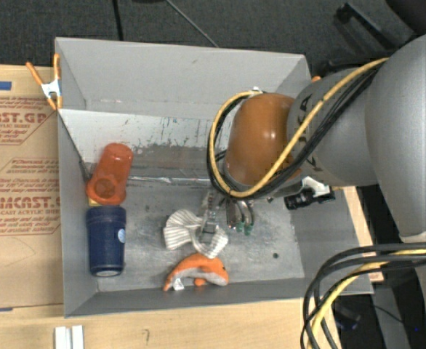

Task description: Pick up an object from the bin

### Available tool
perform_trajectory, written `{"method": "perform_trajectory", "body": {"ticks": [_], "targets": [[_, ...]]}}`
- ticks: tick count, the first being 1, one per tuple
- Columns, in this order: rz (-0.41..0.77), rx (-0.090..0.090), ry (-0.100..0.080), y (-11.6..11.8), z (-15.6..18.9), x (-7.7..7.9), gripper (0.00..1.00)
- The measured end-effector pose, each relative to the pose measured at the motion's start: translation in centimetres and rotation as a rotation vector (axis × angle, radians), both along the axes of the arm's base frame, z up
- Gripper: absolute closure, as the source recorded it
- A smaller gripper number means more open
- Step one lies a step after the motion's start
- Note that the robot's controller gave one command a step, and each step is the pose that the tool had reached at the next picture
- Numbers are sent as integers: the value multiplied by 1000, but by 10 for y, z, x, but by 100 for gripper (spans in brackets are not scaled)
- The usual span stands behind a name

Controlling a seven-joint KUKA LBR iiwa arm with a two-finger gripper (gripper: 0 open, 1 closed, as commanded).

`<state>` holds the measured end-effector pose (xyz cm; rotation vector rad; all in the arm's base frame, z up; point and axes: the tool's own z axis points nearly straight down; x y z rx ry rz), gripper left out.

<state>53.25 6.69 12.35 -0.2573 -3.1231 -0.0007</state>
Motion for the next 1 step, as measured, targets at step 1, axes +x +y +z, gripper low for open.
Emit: {"method": "perform_trajectory", "body": {"ticks": [1], "targets": [[0, 0, -5, 0, 20, 1, 100]]}}
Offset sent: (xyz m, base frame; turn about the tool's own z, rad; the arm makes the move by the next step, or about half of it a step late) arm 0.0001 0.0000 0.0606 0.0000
